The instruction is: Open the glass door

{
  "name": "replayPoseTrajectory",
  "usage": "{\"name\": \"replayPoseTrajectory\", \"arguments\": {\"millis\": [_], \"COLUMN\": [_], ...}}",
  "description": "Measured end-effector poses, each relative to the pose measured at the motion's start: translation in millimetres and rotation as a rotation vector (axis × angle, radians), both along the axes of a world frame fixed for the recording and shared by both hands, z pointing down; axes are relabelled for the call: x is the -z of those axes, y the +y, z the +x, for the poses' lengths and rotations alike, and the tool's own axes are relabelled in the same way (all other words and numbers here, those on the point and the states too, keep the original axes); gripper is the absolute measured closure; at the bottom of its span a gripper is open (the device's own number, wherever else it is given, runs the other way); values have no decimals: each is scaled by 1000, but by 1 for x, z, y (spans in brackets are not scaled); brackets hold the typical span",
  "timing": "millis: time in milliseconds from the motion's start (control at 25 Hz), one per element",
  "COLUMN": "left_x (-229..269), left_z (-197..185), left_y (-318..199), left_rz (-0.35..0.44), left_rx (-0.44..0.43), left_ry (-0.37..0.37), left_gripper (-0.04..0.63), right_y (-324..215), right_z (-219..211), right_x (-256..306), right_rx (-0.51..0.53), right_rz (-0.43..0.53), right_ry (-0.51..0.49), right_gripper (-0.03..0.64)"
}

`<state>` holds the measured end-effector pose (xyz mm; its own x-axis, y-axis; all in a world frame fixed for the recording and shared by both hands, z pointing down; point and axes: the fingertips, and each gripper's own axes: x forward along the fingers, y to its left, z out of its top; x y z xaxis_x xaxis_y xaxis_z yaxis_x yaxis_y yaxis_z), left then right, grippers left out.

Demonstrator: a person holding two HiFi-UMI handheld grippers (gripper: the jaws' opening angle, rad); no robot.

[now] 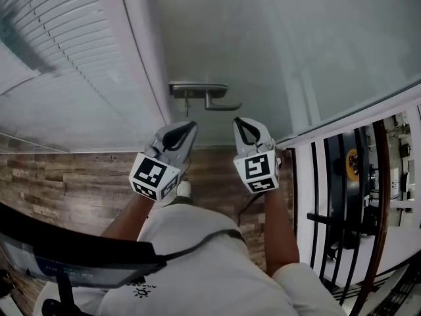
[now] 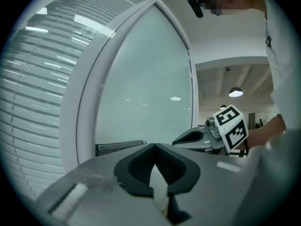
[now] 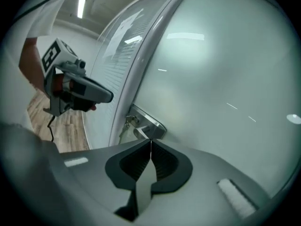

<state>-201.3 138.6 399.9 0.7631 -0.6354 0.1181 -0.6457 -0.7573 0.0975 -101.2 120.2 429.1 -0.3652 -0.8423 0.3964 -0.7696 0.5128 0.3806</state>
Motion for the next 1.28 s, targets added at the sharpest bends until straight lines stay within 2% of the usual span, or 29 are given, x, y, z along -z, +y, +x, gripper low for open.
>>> {"name": "replayPoseTrajectory", "arguments": {"millis": [120, 240, 360, 400, 480, 600, 720, 840, 880, 960, 1280], "left_x": [-2, -11, -14, -15, -18, -23, -23, -21, -20, -18, -22], "left_z": [0, -1, -2, -3, -3, -4, -3, -1, -1, -3, -15], "left_y": [-6, -11, -12, -13, -15, -15, -14, -14, -15, -15, -17], "left_rz": [-14, -28, -42, -46, -53, -65, -72, -71, -71, -71, -86], "left_rx": [-23, -35, -34, -31, -21, 8, 38, 58, 67, 87, 131], "left_ry": [8, 9, 11, 11, 8, 3, 2, -1, -2, 1, -3], "left_gripper": [594, 594, 594, 594, 594, 594, 594, 594, 594, 594, 594], "right_y": [-15, -26, -34, -35, -38, -44, -54, -61, -63, -68, -73], "right_z": [2, 4, 2, 1, -1, -5, -13, -23, -26, -28, -30], "right_x": [-8, -10, -20, -26, -37, -47, -58, -65, -65, -63, -63], "right_rx": [-11, -20, 24, 54, 113, 158, 169, 166, 157, 125, 65], "right_rz": [-2, 48, 88, 81, 67, 105, 170, 254, 285, 336, 347], "right_ry": [108, 207, 390, 455, 564, 739, 870, 927, 931, 927, 858], "right_gripper": [594, 601, 594, 560, 451, 371, 364, 376, 403, 504, 526]}}
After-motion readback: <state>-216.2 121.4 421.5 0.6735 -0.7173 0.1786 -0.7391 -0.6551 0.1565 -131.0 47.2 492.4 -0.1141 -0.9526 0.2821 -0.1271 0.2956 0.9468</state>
